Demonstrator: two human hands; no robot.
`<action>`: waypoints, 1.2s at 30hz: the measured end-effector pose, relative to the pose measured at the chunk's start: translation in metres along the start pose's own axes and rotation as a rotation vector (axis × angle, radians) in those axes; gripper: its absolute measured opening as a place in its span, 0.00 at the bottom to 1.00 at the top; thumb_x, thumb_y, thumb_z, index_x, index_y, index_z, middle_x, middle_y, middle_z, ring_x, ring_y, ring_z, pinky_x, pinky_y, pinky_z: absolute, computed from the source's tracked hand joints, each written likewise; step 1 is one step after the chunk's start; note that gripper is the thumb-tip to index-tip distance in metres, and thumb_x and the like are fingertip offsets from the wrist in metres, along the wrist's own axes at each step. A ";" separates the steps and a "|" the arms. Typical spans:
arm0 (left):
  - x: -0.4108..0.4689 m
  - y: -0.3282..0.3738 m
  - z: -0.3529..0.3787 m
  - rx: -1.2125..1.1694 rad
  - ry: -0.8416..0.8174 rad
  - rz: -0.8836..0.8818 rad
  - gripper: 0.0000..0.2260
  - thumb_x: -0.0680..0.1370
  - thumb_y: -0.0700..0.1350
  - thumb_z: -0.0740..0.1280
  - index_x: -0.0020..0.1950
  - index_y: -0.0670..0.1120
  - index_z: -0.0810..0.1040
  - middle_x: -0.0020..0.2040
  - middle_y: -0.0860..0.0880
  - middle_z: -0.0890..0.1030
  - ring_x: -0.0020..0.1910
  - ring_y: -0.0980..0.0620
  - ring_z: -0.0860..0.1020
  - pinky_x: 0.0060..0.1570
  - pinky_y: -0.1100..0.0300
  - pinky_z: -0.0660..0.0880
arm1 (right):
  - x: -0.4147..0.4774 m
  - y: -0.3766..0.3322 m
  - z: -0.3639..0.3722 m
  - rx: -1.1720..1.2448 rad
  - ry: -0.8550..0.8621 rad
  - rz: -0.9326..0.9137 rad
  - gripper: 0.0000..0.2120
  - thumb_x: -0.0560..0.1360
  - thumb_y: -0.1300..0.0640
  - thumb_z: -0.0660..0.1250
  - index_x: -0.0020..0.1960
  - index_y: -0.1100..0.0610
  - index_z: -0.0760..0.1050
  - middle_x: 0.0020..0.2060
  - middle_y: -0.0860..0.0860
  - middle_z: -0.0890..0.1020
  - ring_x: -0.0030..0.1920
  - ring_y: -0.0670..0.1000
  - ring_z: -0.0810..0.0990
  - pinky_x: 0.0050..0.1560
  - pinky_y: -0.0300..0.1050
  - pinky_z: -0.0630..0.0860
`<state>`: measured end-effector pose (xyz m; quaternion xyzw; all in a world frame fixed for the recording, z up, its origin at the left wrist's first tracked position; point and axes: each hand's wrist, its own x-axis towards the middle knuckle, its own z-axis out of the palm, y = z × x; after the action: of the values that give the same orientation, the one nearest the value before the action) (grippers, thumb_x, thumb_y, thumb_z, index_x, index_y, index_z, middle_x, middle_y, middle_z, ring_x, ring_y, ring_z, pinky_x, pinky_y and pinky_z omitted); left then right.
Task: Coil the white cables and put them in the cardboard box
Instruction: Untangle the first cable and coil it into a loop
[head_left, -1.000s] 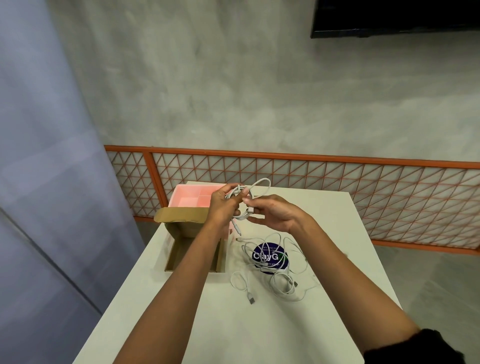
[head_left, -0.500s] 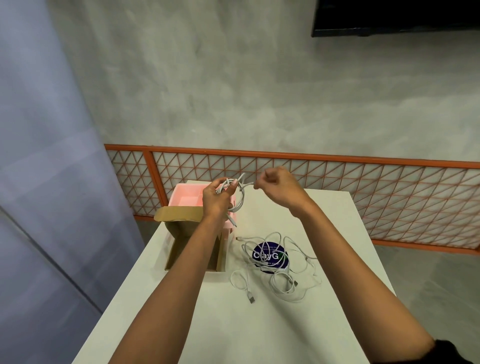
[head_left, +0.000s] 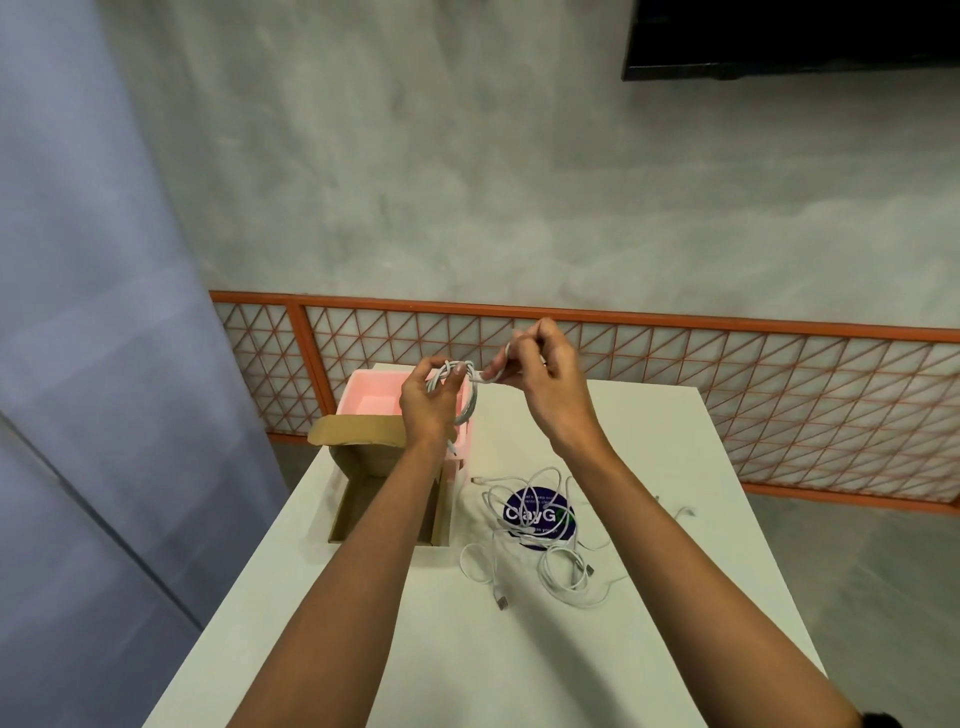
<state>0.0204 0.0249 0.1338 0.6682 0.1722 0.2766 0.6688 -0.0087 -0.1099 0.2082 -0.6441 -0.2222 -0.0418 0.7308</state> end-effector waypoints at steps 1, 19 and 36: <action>-0.001 -0.001 0.000 -0.001 -0.002 0.008 0.05 0.75 0.45 0.71 0.48 0.47 0.77 0.52 0.39 0.81 0.51 0.40 0.79 0.45 0.56 0.75 | -0.002 0.000 0.002 -0.017 -0.010 0.005 0.12 0.80 0.64 0.55 0.39 0.56 0.67 0.32 0.52 0.79 0.39 0.55 0.81 0.48 0.51 0.81; -0.004 0.025 -0.024 -0.379 -0.278 -0.199 0.11 0.80 0.52 0.62 0.42 0.47 0.74 0.23 0.55 0.63 0.21 0.59 0.59 0.20 0.68 0.59 | 0.021 -0.025 -0.024 0.391 0.265 0.148 0.11 0.80 0.64 0.54 0.40 0.59 0.66 0.35 0.56 0.78 0.33 0.49 0.82 0.36 0.41 0.81; -0.007 0.035 -0.027 -0.232 -0.680 -0.247 0.11 0.77 0.51 0.66 0.48 0.46 0.69 0.31 0.51 0.65 0.24 0.58 0.60 0.24 0.66 0.61 | 0.038 -0.019 -0.046 0.406 0.333 0.200 0.11 0.80 0.64 0.54 0.40 0.60 0.68 0.34 0.56 0.77 0.33 0.52 0.81 0.42 0.49 0.83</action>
<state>-0.0058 0.0405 0.1662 0.6157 -0.0127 -0.0259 0.7874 0.0308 -0.1486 0.2369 -0.4874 -0.0384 -0.0294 0.8718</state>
